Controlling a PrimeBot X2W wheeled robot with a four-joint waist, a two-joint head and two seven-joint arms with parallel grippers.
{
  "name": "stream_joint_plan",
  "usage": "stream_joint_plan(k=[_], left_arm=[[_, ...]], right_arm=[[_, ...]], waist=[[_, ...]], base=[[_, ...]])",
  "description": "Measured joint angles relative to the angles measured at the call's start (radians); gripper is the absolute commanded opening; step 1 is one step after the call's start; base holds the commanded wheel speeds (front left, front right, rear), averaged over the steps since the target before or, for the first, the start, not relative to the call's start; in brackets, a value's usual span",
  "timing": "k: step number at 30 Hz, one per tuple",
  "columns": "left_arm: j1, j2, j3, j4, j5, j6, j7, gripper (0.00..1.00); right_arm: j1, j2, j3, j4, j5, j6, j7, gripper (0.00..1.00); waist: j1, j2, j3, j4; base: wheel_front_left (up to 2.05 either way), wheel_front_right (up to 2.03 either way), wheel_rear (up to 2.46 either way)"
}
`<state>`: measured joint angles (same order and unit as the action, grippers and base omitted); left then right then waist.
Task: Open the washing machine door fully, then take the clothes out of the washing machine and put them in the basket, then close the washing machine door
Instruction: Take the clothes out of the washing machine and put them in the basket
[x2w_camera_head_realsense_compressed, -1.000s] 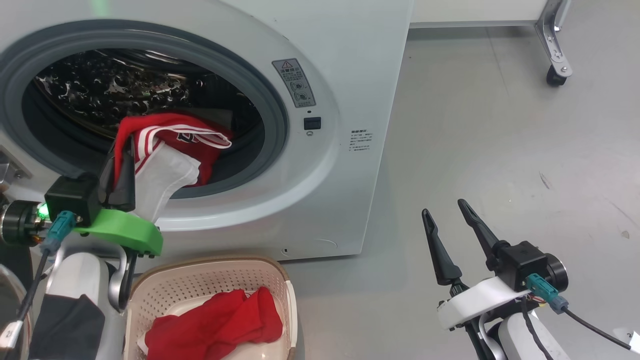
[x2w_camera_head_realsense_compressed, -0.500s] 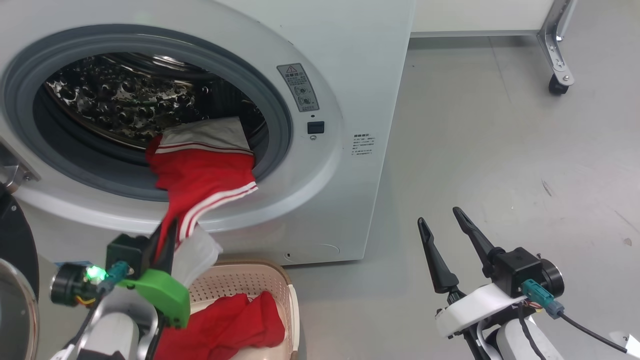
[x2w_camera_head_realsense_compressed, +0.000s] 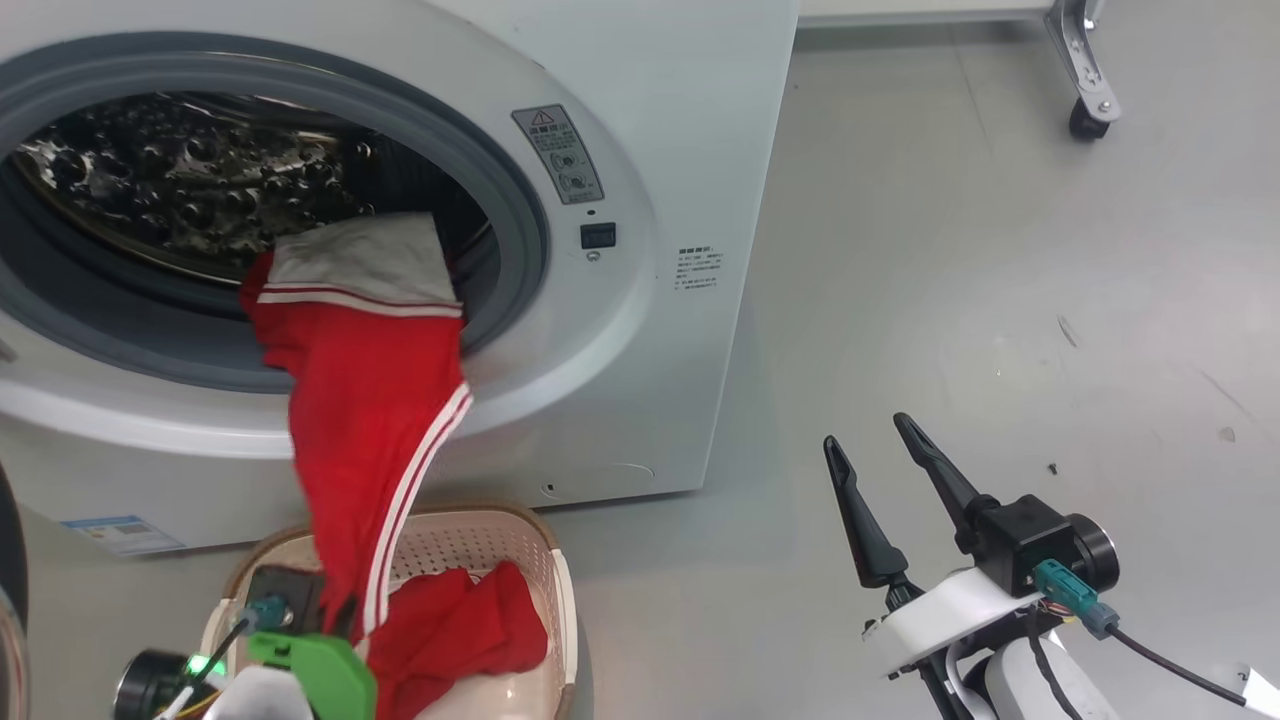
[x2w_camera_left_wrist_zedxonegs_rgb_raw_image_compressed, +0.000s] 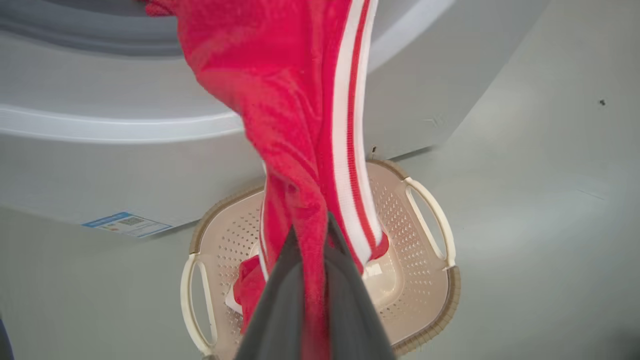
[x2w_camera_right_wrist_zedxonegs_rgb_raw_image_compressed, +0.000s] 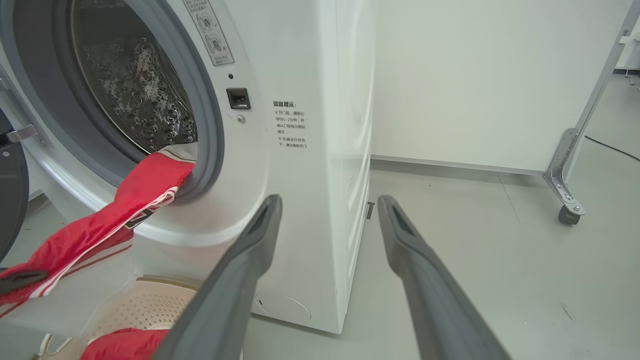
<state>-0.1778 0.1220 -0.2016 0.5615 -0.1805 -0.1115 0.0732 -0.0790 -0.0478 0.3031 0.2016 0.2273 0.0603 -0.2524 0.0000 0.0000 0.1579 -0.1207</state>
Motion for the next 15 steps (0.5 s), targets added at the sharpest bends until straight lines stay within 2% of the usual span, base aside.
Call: stream_joint_plan(k=[4,15], left_arm=[[0.010,0.025,0.000,0.054,0.000,0.000,0.038,0.00],[-0.047,0.034,0.000,0.153,-0.009,-0.001,0.103,0.00]], right_arm=[[-0.006,0.000,0.006,-0.007,-0.001,0.000,0.000,1.00],[-0.063,0.000,0.017,-0.032,-0.009,0.000,0.000,1.00]], waist=[[0.0000,0.0000,0.032,-0.015],[0.0000,0.0000,0.141,-0.059]], base=[[0.00,0.00,0.00],[0.00,0.00,0.00]])
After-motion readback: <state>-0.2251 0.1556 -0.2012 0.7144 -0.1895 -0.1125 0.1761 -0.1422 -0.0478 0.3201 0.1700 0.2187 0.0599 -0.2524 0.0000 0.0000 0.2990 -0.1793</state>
